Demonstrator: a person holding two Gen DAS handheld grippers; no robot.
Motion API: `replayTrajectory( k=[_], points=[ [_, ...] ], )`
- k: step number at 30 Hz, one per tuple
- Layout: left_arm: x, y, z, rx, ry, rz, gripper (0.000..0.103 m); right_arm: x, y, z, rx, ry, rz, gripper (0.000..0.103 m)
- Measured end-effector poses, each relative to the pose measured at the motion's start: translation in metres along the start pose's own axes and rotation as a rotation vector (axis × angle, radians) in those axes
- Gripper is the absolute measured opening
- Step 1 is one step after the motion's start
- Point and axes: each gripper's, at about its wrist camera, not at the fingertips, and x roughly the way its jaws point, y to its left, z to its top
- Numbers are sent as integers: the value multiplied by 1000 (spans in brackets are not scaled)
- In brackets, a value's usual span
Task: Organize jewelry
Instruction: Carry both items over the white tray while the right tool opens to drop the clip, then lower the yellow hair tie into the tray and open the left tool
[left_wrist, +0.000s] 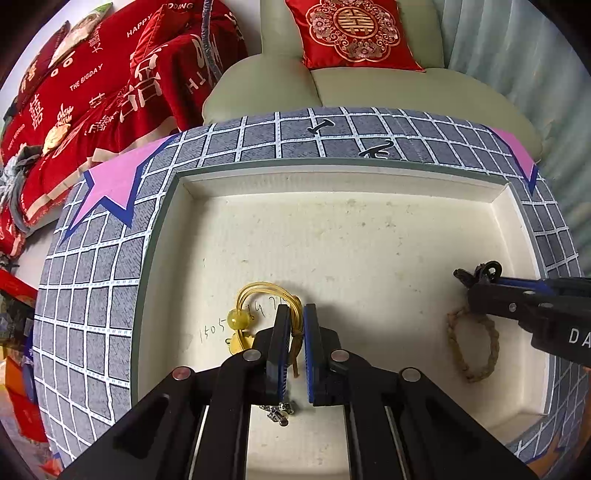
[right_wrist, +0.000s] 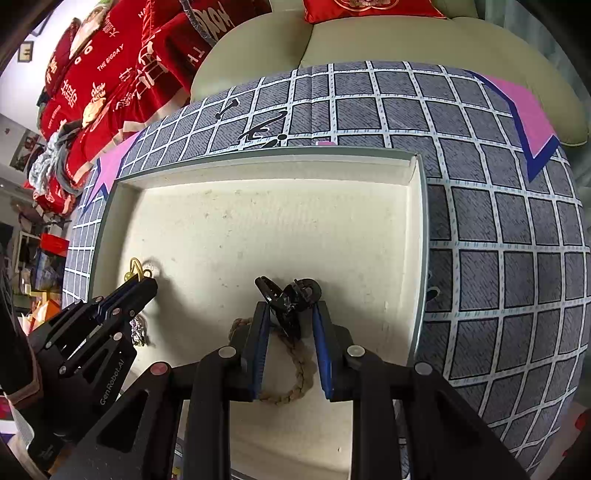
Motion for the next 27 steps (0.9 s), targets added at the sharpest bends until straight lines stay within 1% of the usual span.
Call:
replayTrajectory(
  k=[2,3,4,7,9,14,23,27],
  points=[
    [-1,0,0,-1,2,6,17,-1,0,1,10,0,9,36],
    [-2,0,0,-3,0,4,17,-1,-1,1,16,-2,10,44],
    [-3,0,0,-5,-1,1,17,-1,-2,2,24,-4,16,48],
    [-5,-1,1,-3,-3,2,17,-6,-8,3,64,-12,53,48],
    [-5,0,0,-3,1,4,17,-13,-12,4,94,-34,73,49],
    [-8,1,1,-14,4,-9,17,-33,-11,5,113,-84,98,50],
    [-13,3,1,-14,1,-20,17,-45,-9,-3,139,-82,107,52],
    [-18,7,0,-24,-8,-34,17,-51,-10,-9,152,-86,116,59]
  ],
)
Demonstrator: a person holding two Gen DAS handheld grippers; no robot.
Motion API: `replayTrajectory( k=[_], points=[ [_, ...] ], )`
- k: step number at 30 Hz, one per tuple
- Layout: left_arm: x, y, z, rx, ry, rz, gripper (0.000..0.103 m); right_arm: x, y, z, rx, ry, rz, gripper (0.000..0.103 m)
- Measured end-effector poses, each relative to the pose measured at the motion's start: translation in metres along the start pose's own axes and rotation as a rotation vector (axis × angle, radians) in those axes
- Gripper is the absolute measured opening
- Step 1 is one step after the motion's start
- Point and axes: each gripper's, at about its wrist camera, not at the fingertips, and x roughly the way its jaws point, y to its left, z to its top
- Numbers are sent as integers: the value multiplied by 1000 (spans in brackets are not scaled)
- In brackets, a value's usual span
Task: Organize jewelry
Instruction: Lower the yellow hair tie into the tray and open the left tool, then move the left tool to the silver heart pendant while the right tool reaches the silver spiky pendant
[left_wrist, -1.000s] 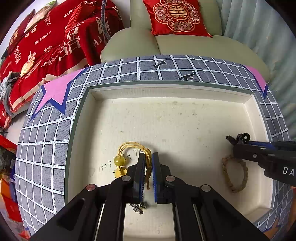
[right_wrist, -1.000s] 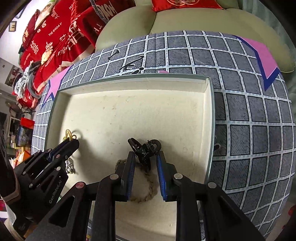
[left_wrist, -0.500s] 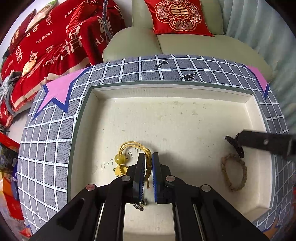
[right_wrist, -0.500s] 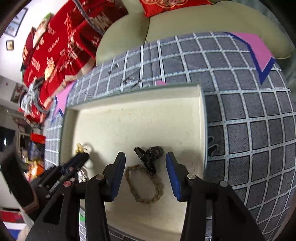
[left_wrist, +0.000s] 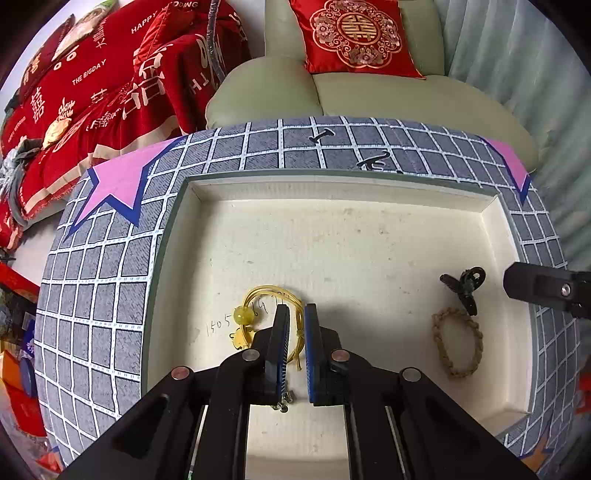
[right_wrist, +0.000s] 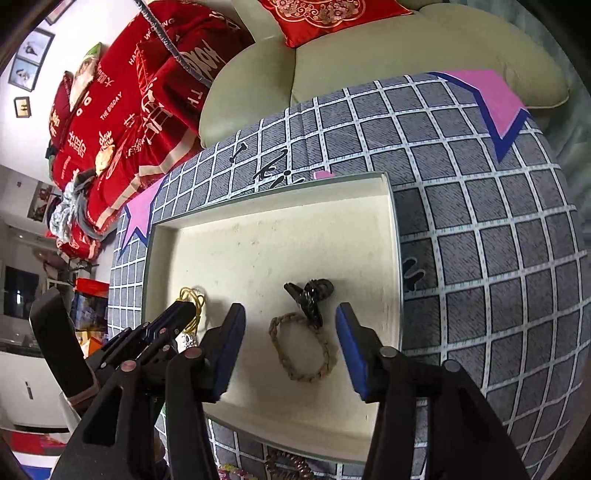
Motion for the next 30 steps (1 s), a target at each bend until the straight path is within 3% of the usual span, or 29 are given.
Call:
replayTrajectory(
  k=[1,3,4,14,16,19,24,30],
  points=[
    [-1,0,0,-1,-2,-2,18,-2,1,-1,0,-2,2,59],
    [-5,2,0,-4,-2,-4,84,-6,3,-4,-2,-4,7,61],
    [-9,3,-1,-20,-37,12,103,-7,3,-5,-2,-6,9,63],
    [-16,17,-8,-14,-85,32,103,-23,11,-25,11,-14,24,81],
    [-24,19,-13,-11,-86,35,103,-26,12,-31,14,-17,22,89],
    [-41,25,-25,-8,-91,35,103,-32,12,-44,25,-17,29,89],
    [-70,42,-64,-27,-92,50,103,-43,11,-71,27,-4,17,89],
    [-88,69,-129,-73,-16,55,103,-48,10,-115,15,33,-25,89]
  ],
)
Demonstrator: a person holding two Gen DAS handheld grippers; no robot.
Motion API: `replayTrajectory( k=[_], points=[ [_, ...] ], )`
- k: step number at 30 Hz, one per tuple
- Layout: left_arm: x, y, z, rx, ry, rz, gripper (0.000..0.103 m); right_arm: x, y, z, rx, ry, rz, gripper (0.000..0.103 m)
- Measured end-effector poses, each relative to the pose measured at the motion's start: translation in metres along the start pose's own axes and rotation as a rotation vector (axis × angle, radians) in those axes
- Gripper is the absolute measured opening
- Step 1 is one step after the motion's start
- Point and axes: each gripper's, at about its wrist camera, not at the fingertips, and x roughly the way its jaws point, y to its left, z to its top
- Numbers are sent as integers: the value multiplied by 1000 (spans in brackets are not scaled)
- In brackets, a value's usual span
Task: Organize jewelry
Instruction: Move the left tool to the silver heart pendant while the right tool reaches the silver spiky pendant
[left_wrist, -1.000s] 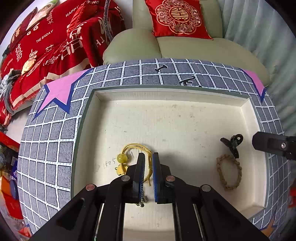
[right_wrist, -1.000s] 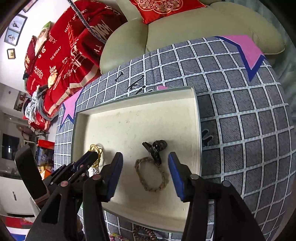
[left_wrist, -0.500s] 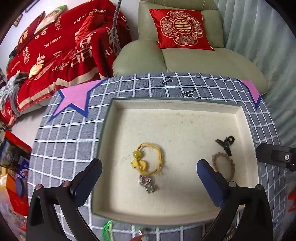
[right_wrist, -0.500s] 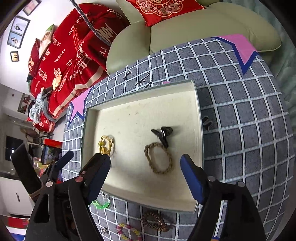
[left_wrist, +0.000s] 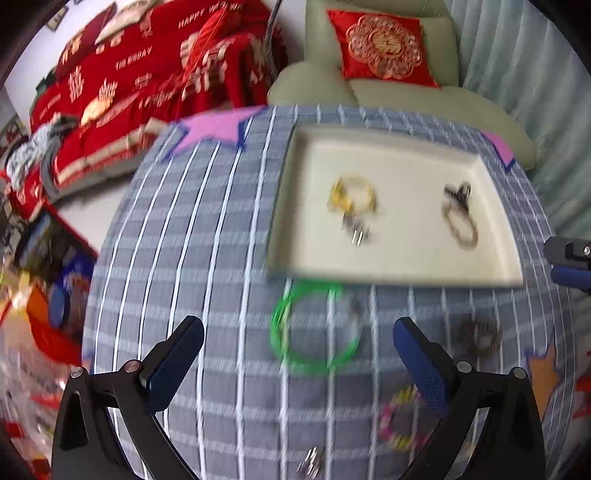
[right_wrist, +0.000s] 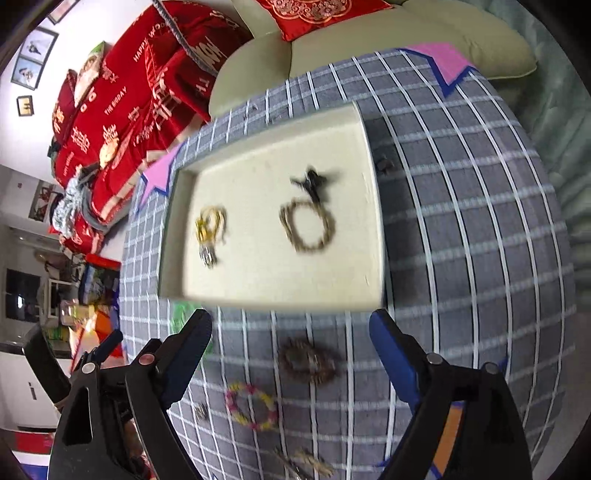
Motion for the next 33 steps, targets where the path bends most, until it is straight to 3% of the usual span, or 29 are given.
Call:
replayTrajectory(
  k=[9,16,23,28,33],
  points=[
    [-5,37,-81,-71,123,26,103,11,1,-76,-56,103,-68,89],
    [2,30,-110,-31,161,18,103,21,11,-129,-151,169,-129,89],
    [10,26,-116,4,167,-3,103,31,23,-160,-215,194,-138,88],
    [11,19,-115,57,155,-19,103,39,26,-168,-218,196,-132,67],
    [15,9,-111,92,149,-27,103,48,33,-171,-253,190,-151,53]
  ],
)
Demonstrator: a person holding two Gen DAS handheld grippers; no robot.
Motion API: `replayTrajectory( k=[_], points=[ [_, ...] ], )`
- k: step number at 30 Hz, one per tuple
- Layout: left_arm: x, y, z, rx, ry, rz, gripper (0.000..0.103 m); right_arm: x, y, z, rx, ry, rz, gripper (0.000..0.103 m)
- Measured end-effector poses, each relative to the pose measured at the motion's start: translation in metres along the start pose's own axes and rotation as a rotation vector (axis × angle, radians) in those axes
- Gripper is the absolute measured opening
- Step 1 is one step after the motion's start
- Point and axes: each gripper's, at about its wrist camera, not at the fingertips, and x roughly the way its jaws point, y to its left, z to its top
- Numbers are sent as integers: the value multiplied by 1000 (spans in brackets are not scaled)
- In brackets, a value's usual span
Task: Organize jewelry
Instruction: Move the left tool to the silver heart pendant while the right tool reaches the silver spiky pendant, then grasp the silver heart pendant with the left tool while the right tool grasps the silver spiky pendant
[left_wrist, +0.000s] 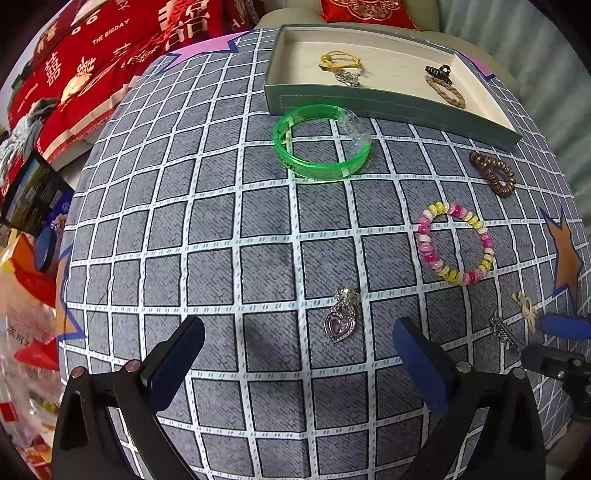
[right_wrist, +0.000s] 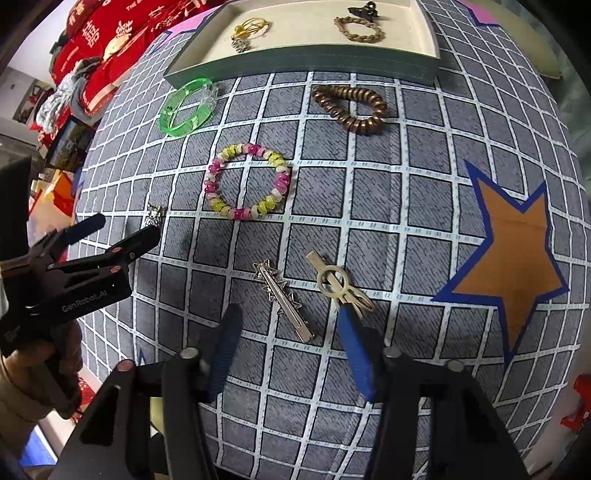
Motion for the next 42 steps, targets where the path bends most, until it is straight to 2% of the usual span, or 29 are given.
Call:
replayTrajectory(
  k=[3,5,9,15,19,21,22,23,24,25,33,42],
  points=[
    [4,0,4,-3,4,-6,103,6,9,0,-34,2,-21,50],
    [9,0,8,0,10,-2,97,11,14,1,-46,9,-29,46],
    [17,-6,11,19,19,-6,96,21,21,1,-65,29,-60,40],
    [15,-15,8,31,9,-45,84,24,31,1,-90,19,-96,37],
    [12,-28,4,34,7,-64,75,24,29,3,-70,28,-100,19],
    [8,-31,3,36,3,-70,67,22,25,3,-51,30,-83,18],
    [6,-33,2,41,-2,-75,57,19,18,1,-44,31,-77,17],
    [2,-33,3,46,-5,-82,42,19,17,1,-37,31,-74,17],
    [1,-35,3,51,-5,-89,35,18,16,1,-33,30,-70,13],
    [-1,-36,3,52,0,-104,28,16,14,1,-26,29,-63,13],
    [-19,-23,0,-24,5,-188,28,-6,-4,0,36,-4,20,12],
    [-42,-14,1,-44,-18,-204,28,-26,-21,1,115,-32,82,12]
  ],
)
